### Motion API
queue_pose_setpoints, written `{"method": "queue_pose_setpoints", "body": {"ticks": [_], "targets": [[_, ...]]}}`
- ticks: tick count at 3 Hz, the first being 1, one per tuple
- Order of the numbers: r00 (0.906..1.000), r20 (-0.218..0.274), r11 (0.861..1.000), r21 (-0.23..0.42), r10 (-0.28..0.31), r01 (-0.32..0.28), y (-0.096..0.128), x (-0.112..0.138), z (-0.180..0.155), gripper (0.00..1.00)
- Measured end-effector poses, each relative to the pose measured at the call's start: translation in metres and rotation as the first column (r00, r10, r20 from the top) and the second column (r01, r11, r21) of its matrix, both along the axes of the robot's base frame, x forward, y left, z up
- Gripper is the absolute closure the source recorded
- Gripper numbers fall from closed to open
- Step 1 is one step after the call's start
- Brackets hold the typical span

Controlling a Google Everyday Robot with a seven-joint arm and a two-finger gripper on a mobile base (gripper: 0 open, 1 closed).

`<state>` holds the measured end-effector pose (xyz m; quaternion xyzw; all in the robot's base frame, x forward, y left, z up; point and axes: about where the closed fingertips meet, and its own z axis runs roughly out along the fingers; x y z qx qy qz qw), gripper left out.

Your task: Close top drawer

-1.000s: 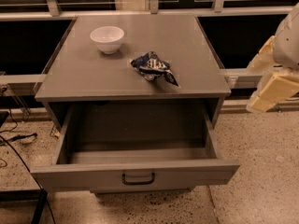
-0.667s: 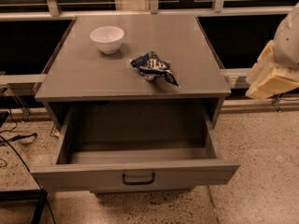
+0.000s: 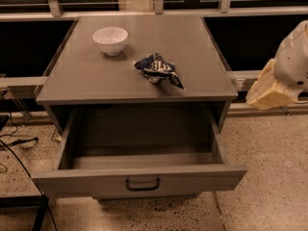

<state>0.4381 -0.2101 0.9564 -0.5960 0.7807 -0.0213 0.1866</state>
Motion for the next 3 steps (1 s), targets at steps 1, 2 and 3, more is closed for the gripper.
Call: {"method": "queue_pose_setpoints", "body": {"ticks": [1, 2, 3], "targets": [[0.9999, 0.012, 0.996, 0.094, 0.007, -0.008, 0.008, -0.013, -0.045, 1.00], [1.0000, -0.004, 0.986, 0.168, -0.001, 0.001, 0.012, -0.023, -0.076, 1.00], [1.0000, -0.005, 0.985, 0.174, -0.003, 0.004, 0.013, -0.024, -0.078, 1.00]]}}
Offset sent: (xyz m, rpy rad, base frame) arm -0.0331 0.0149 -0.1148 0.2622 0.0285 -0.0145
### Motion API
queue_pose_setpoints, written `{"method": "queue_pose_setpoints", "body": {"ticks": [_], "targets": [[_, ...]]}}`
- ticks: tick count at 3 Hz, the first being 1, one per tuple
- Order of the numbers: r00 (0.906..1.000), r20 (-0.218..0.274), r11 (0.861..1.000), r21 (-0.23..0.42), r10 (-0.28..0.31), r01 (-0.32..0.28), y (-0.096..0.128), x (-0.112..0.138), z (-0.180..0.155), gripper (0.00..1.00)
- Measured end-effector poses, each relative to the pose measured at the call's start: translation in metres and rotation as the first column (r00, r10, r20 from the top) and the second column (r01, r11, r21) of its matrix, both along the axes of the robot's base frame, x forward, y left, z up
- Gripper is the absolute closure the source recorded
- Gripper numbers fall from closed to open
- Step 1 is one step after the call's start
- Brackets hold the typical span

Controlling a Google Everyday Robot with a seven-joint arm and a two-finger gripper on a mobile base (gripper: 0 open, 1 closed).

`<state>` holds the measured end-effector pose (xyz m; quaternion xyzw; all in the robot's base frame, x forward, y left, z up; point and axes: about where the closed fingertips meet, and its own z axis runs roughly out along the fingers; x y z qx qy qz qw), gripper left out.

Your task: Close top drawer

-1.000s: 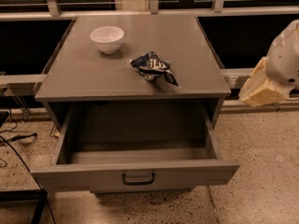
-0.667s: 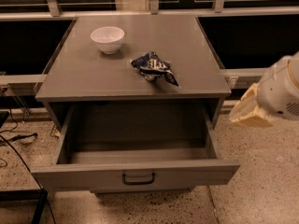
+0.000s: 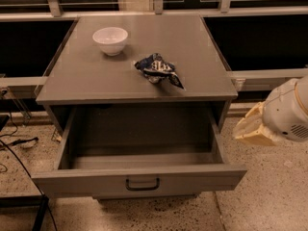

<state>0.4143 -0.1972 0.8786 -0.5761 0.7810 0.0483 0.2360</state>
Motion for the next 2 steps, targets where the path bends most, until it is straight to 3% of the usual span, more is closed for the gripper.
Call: {"method": "queue_pose_setpoints", "body": {"ticks": [2], "targets": [[0.9992, -0.033, 0.998, 0.057, -0.022, 0.024, 0.002, -0.011, -0.017, 1.00]]}}
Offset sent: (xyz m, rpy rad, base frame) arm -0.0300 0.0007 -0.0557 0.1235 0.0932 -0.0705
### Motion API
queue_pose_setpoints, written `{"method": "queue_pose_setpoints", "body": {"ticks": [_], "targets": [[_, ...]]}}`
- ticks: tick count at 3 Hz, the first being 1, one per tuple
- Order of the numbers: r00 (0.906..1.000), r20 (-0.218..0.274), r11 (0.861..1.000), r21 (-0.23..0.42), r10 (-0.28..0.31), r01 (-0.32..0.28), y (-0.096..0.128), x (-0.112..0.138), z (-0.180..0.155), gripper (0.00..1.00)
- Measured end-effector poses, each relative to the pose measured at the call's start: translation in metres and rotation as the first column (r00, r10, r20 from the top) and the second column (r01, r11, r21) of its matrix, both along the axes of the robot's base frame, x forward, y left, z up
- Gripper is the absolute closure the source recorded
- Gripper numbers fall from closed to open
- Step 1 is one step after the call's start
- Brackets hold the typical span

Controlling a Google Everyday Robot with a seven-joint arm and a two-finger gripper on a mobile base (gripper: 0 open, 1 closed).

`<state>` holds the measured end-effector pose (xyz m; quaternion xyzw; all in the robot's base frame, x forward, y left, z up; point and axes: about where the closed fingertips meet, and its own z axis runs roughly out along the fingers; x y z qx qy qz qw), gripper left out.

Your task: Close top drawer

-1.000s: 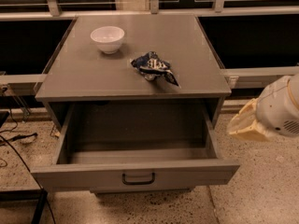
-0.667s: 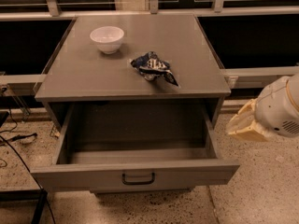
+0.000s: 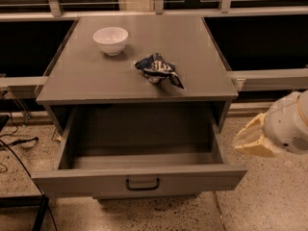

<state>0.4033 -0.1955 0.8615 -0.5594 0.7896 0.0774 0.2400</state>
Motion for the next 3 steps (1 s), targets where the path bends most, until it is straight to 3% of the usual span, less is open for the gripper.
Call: {"method": "queue_pose_setpoints", "body": {"ticks": [1, 3], "targets": [[0.9979, -0.049, 0.997, 0.059, -0.043, 0.046, 0.003, -0.019, -0.039, 1.00], [0.9954, -0.079, 0.989, 0.134, -0.056, 0.066, 0.026, -0.039, -0.087, 1.00]]}}
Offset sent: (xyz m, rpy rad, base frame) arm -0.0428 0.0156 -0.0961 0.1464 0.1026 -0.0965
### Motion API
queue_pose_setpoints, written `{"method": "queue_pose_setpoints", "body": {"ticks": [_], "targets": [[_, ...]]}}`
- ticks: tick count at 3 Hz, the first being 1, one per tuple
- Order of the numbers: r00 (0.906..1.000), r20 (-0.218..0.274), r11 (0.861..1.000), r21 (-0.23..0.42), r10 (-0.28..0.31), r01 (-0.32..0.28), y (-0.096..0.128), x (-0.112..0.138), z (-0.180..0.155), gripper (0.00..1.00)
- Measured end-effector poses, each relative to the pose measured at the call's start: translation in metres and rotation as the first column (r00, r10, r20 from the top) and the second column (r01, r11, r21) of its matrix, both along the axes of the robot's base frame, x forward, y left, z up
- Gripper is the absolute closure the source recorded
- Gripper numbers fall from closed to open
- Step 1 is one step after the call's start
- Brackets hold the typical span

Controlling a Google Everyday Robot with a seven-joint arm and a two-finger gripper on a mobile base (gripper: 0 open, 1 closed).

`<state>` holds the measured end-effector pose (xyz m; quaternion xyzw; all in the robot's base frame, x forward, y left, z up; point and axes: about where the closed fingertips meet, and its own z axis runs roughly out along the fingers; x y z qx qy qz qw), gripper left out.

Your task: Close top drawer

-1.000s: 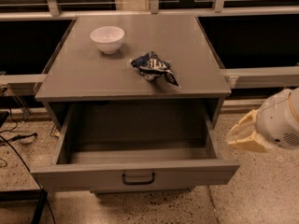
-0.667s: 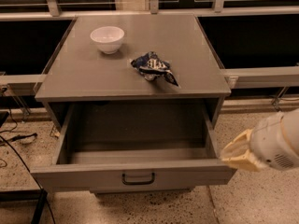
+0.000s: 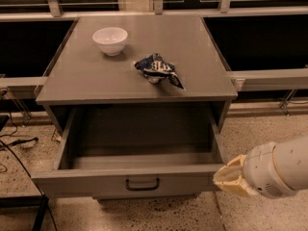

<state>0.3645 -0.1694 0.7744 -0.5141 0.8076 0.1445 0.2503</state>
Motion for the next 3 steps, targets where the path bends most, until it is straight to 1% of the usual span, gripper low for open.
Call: {"method": "queue_pose_setpoints", "body": {"ticks": [1, 2, 3], "targets": [[0.9996, 0.025, 1.000, 0.029, 0.011, -0.012, 0.019, -0.007, -0.020, 1.00], [0.9974, 0.071, 0.999, 0.028, 0.012, -0.014, 0.043, -0.015, -0.075, 1.00], [0.9977, 0.067, 1.000, 0.018, 0.016, -0.017, 0.046, -0.015, -0.085, 1.00]]}}
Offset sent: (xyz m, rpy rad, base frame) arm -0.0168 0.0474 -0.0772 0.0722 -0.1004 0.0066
